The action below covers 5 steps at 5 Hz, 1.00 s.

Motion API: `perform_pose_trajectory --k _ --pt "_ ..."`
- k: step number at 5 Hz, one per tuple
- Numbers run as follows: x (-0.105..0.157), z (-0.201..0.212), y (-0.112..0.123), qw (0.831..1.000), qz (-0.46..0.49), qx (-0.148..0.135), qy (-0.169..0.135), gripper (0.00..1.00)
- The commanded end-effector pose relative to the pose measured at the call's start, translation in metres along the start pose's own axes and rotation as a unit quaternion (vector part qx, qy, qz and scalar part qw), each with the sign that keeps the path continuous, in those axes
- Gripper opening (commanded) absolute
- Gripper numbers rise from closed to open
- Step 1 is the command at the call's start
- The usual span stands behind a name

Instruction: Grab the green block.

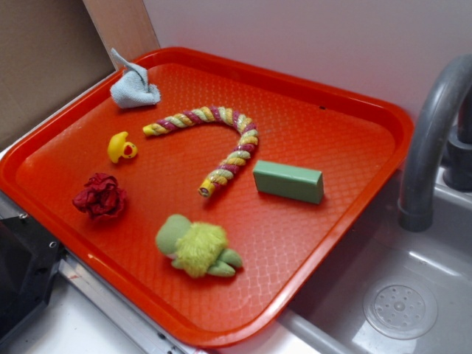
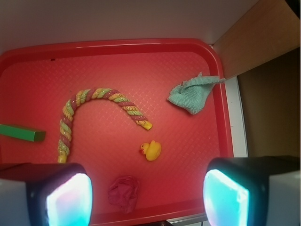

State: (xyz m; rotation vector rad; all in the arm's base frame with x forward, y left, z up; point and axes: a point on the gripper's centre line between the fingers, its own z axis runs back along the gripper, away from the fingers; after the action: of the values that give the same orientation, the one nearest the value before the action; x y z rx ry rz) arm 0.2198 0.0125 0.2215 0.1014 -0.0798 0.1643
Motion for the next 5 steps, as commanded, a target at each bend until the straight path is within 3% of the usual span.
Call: perform_pose_trajectory --k 1,2,3,4,5 --pt "0.0 0.0 0.0 1.0 0.0 0.0 0.0 1.0" --pt "0.016 -0.014 -0.009 0.995 -0.074 -0.006 -0.062 1.0" --pt "0.038 -0.028 -0.032 0.973 -0.188 -0.044 -0.125 1.0" --pt "0.047 -0.049 -0.081 0.939 -0.303 -0.078 -0.145 1.0" --pt "0.035 -0.066 -0.127 0.896 -0.406 -0.122 -0.129 1.0"
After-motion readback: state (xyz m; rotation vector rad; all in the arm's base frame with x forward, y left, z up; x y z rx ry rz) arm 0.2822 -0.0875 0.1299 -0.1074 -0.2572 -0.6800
